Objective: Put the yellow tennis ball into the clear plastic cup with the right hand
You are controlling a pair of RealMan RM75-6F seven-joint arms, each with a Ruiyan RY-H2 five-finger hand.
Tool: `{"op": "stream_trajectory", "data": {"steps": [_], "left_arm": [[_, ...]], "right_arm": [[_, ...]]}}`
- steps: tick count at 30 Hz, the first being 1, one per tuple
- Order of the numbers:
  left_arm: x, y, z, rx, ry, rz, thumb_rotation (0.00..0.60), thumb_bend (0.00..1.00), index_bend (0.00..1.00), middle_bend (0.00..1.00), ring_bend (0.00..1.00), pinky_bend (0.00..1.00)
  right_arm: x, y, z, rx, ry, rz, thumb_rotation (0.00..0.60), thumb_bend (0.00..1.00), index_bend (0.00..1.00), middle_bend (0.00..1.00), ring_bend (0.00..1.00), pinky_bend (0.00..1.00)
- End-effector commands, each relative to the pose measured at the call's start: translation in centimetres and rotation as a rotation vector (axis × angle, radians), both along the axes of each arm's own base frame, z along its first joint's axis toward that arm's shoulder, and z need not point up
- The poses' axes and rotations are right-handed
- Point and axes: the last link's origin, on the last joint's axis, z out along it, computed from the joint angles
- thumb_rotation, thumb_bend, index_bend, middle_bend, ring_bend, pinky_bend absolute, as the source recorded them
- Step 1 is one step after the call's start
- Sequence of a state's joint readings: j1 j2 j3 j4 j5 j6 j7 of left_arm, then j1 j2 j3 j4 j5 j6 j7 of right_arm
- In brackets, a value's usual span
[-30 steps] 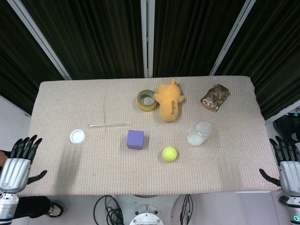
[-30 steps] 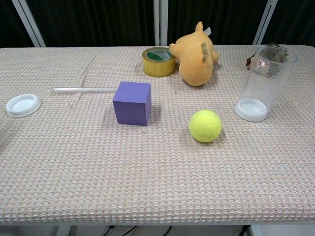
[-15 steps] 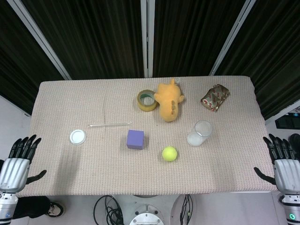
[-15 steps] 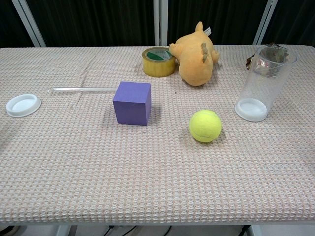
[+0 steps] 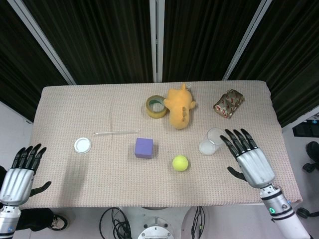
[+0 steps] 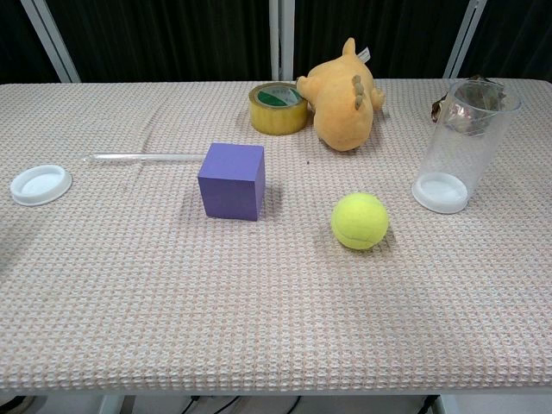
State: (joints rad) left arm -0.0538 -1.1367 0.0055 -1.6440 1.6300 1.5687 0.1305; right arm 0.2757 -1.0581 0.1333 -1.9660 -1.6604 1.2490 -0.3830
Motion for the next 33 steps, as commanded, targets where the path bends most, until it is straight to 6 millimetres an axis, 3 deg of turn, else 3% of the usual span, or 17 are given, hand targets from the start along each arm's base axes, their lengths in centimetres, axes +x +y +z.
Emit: {"op": "stream_trajectory", "data": {"steps": [1, 5, 22, 31, 33], "left_arm": [[-0.2, -0.3, -0.1, 0.003, -0.003, 0.009, 0.600, 0.06, 0.00, 0.00, 0.00, 0.00], [-0.6, -0.6, -0.1, 0.003, 0.008, 0.020, 0.600, 0.06, 0.00, 0.00, 0.00, 0.00], [-1.4, -0.7, 0.3, 0.019, -0.002, 0.036, 0.600, 0.06, 0.00, 0.00, 0.00, 0.00], [-1.6, -0.9, 0.6, 0.026, -0.008, 0.037, 0.600, 0.06, 0.00, 0.00, 0.00, 0.00], [-1.7, -0.9, 0.6, 0.024, -0.010, 0.039, 0.600, 0.06, 0.00, 0.00, 0.00, 0.00]], "right_arm": [[5.0, -2.2, -3.1, 0.100, 0.101, 0.107, 0.600, 0.10, 0.00, 0.00, 0.00, 0.00], [6.2, -3.2, -6.1, 0.167, 0.170, 0.129, 0.600, 0.10, 0.00, 0.00, 0.00, 0.00], [6.4, -4.2, -13.6, 0.384, 0.372, 0.059, 0.600, 0.13, 0.00, 0.00, 0.00, 0.00], [5.7, -5.0, -16.1, 0.439, 0.411, 0.004, 0.600, 0.15, 0.00, 0.00, 0.00, 0.00], [5.6, -5.1, -16.4, 0.445, 0.409, -0.007, 0.600, 0.15, 0.00, 0.00, 0.00, 0.05]]}}
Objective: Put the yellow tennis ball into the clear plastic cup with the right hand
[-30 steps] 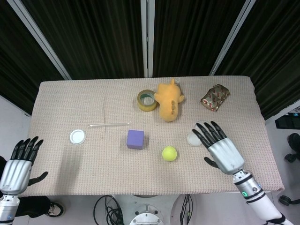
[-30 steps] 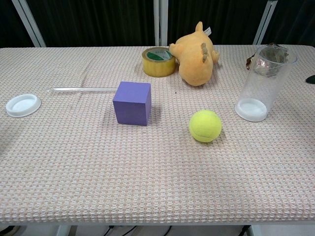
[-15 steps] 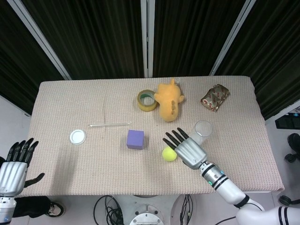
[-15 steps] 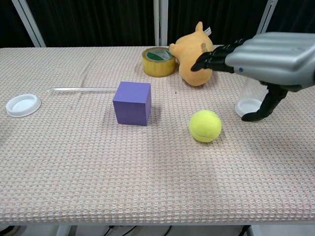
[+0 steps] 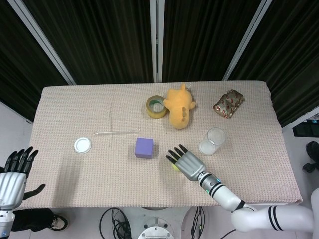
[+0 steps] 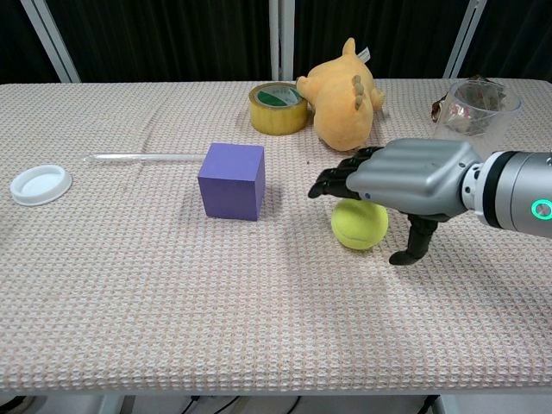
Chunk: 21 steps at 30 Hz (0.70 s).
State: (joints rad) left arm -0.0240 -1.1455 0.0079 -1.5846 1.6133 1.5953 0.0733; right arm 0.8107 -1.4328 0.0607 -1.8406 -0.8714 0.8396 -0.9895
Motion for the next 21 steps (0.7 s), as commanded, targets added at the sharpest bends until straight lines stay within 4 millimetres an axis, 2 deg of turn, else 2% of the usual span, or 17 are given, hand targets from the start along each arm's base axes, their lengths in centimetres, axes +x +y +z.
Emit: {"op": "stream_trajectory", "data": {"steps": [1, 4, 7, 10, 13, 17, 21], "left_arm": [[-0.1, 0.0, 0.0, -0.002, -0.003, 0.003, 0.600, 0.06, 0.00, 0.00, 0.00, 0.00], [-0.2, 0.1, 0.0, 0.000, -0.010, 0.004, 0.600, 0.06, 0.00, 0.00, 0.00, 0.00], [-0.3, 0.1, 0.2, 0.002, -0.011, 0.005, 0.600, 0.06, 0.00, 0.00, 0.00, 0.00], [-0.3, 0.0, 0.2, 0.003, -0.012, 0.007, 0.600, 0.06, 0.00, 0.00, 0.00, 0.00], [-0.4, 0.0, 0.2, 0.004, -0.013, 0.011, 0.600, 0.06, 0.00, 0.00, 0.00, 0.00], [-0.6, -0.1, 0.2, 0.004, -0.015, 0.014, 0.600, 0.06, 0.00, 0.00, 0.00, 0.00], [-0.7, -0.1, 0.3, 0.008, -0.021, 0.016, 0.600, 0.06, 0.00, 0.00, 0.00, 0.00]], "right_arm": [[-0.2, 0.0, -0.6, 0.010, -0.002, -0.018, 0.600, 0.15, 0.00, 0.00, 0.00, 0.09], [-0.4, -0.1, -0.9, 0.009, -0.005, -0.021, 0.600, 0.15, 0.00, 0.02, 0.00, 0.25], [-0.3, -0.2, -1.2, 0.001, -0.020, -0.015, 0.600, 0.17, 0.00, 0.06, 0.01, 0.36], [-0.2, -0.3, -1.5, -0.015, -0.032, 0.000, 0.600, 0.18, 0.01, 0.14, 0.08, 0.47], [-0.2, -0.3, -1.7, -0.047, -0.042, 0.029, 0.600, 0.21, 0.11, 0.21, 0.16, 0.55], [-0.5, -0.3, -1.9, -0.079, -0.055, 0.049, 0.600, 0.26, 0.35, 0.33, 0.31, 0.64], [-0.7, -0.5, -1.7, -0.106, -0.077, 0.059, 0.600, 0.30, 0.46, 0.41, 0.40, 0.67]]}}
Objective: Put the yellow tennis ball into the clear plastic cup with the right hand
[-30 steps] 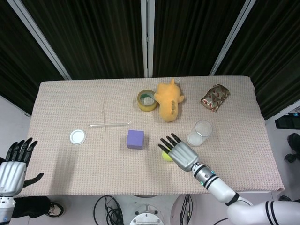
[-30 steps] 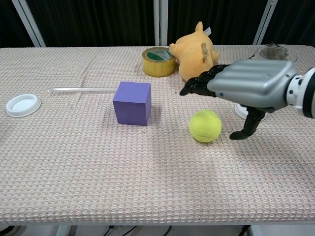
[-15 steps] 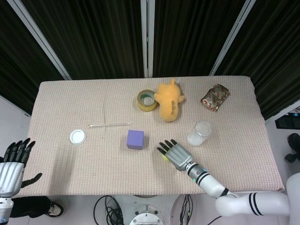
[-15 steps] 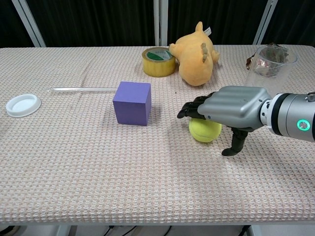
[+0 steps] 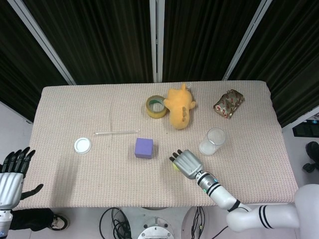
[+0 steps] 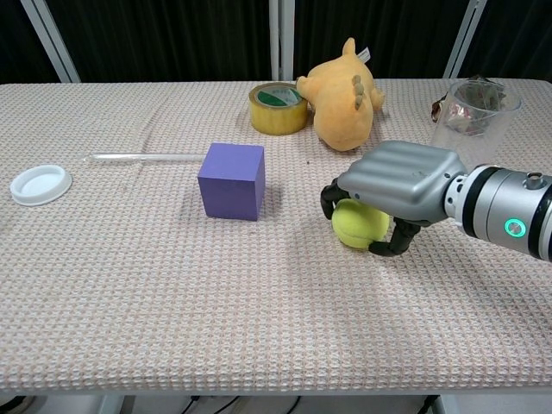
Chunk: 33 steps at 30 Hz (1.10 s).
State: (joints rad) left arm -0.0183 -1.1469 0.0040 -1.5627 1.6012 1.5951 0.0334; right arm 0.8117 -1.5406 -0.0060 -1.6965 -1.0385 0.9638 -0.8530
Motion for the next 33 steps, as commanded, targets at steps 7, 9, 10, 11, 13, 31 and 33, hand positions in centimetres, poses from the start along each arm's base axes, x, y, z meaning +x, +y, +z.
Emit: {"op": "stream_trajectory", "data": {"steps": [7, 9, 10, 11, 13, 31, 33], "left_arm": [[-0.2, -0.2, 0.3, 0.008, -0.010, 0.007, 0.600, 0.06, 0.00, 0.00, 0.00, 0.00], [-0.1, -0.2, 0.4, 0.010, -0.011, 0.004, 0.600, 0.06, 0.00, 0.00, 0.00, 0.00], [-0.1, -0.2, 0.4, 0.011, -0.011, 0.002, 0.600, 0.06, 0.00, 0.00, 0.00, 0.00], [-0.1, -0.2, 0.4, 0.011, -0.010, 0.002, 0.600, 0.06, 0.00, 0.00, 0.00, 0.00], [0.0, -0.2, 0.4, 0.012, -0.007, -0.001, 0.600, 0.06, 0.00, 0.00, 0.00, 0.00], [0.9, 0.6, -0.2, -0.014, 0.000, -0.032, 0.600, 0.06, 0.00, 0.00, 0.00, 0.00], [1.0, 0.6, -0.2, -0.016, 0.004, -0.032, 0.600, 0.06, 0.00, 0.00, 0.00, 0.00]], "right_arm": [[-0.1, -0.4, 1.6, -0.083, -0.100, 0.037, 0.600, 0.34, 0.63, 0.53, 0.53, 0.79], [0.6, -0.4, 2.6, -0.099, -0.149, 0.049, 0.600, 0.34, 0.63, 0.53, 0.53, 0.79], [1.0, -0.4, 3.2, -0.109, -0.175, 0.057, 0.600, 0.34, 0.63, 0.53, 0.53, 0.79], [1.5, -0.5, 3.9, -0.122, -0.202, 0.069, 0.600, 0.34, 0.63, 0.53, 0.53, 0.79], [2.8, -0.5, 6.0, -0.168, -0.268, 0.103, 0.600, 0.34, 0.63, 0.53, 0.53, 0.79], [-3.6, -2.8, 17.9, -0.480, -0.325, -0.066, 0.600, 0.33, 0.63, 0.51, 0.53, 0.79], [-4.0, -2.9, 17.5, -0.469, -0.320, -0.078, 0.600, 0.33, 0.63, 0.51, 0.53, 0.79]]}}
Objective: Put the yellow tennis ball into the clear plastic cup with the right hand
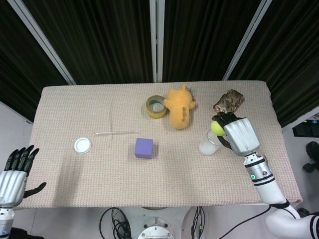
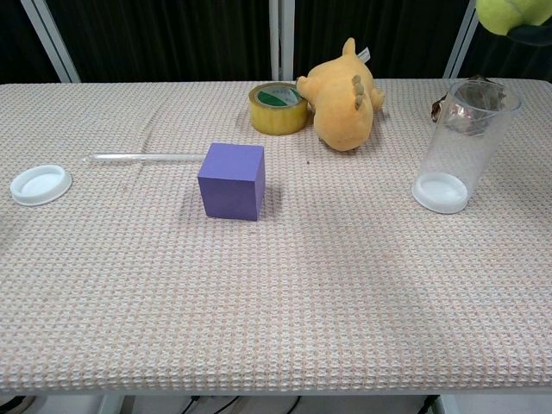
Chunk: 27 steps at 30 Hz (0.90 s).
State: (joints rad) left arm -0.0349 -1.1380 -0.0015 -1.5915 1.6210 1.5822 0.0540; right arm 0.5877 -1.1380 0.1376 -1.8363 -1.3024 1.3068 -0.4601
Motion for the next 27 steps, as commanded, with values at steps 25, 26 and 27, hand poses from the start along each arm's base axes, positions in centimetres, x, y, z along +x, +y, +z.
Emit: {"op": "stream_trajectory", "data": {"steps": [25, 26, 27], "left_arm": [[0.1, 0.3, -0.2, -0.020, -0.003, 0.010, 0.600, 0.06, 0.00, 0.00, 0.00, 0.00], [0.2, 0.3, -0.2, -0.019, -0.003, 0.010, 0.600, 0.06, 0.00, 0.00, 0.00, 0.00], [0.2, 0.2, -0.2, -0.018, -0.004, 0.009, 0.600, 0.06, 0.00, 0.00, 0.00, 0.00]], "right_arm": [[-3.1, -0.6, -2.6, 0.149, -0.081, -0.067, 0.600, 0.00, 0.00, 0.02, 0.00, 0.12], [-3.1, -0.6, -2.4, 0.145, -0.083, -0.065, 0.600, 0.00, 0.00, 0.01, 0.00, 0.11], [-3.1, -0.5, -2.2, 0.138, -0.089, -0.062, 0.600, 0.00, 0.00, 0.01, 0.00, 0.11]]}}
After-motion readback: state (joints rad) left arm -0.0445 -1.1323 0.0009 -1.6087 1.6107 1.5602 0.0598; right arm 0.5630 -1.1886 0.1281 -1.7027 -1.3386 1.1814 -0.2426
